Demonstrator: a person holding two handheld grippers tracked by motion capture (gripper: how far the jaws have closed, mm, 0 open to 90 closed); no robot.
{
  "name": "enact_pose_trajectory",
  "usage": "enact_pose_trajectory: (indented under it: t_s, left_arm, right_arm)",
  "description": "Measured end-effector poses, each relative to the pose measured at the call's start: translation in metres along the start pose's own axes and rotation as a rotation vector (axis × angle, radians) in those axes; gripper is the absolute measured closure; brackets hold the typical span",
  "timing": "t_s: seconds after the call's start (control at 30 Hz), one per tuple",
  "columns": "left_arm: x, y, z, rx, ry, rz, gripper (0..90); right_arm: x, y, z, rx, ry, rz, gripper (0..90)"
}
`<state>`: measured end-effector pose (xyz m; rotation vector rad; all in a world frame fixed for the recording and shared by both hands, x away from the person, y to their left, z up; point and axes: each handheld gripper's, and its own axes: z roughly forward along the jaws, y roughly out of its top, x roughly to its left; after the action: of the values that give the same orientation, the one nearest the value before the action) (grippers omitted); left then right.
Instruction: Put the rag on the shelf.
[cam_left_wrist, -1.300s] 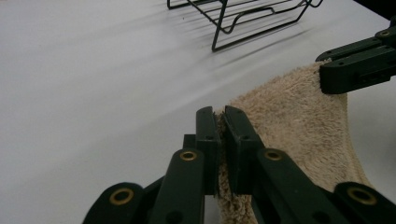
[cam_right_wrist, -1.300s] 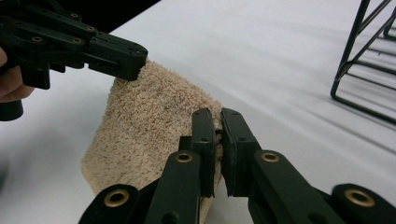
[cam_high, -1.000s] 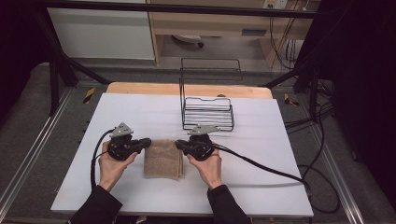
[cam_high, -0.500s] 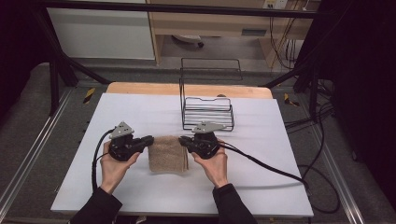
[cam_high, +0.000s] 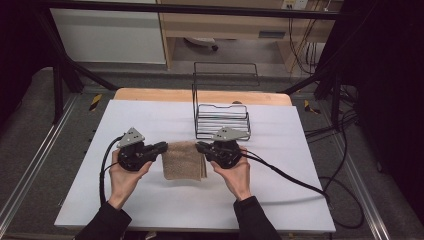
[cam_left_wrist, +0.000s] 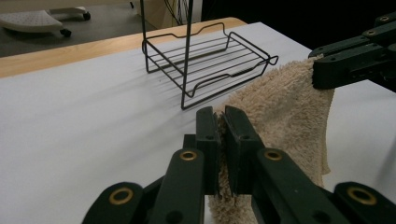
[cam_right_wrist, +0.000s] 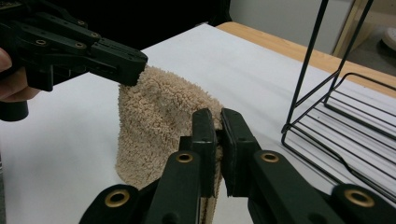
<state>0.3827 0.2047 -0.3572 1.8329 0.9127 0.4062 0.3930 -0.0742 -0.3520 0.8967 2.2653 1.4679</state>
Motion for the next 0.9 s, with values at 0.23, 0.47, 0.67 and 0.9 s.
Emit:
enact_pose_trajectory:
  t_s: [0.23,0.47,0.67,0.9]
  left_arm:
    - [-0.007,0.01,0.001,-0.029,-0.004,0.017,84.5]
    - [-0.013,0.02,0.005,-0.05,-0.006,0.023,84.5]
    - [-0.018,0.03,0.009,-0.076,-0.004,0.031,84.6]
    - [-0.022,0.042,0.012,-0.104,-0.002,0.042,84.6]
  right_arm:
    - [-0.002,0.007,-0.014,-0.025,-0.008,-0.012,85.0]
    - [-0.005,0.013,-0.025,-0.038,-0.027,-0.025,85.0]
    - [-0.012,0.02,-0.034,-0.06,-0.054,-0.037,85.0]
    - [-0.018,0.026,-0.042,-0.085,-0.066,-0.039,85.0]
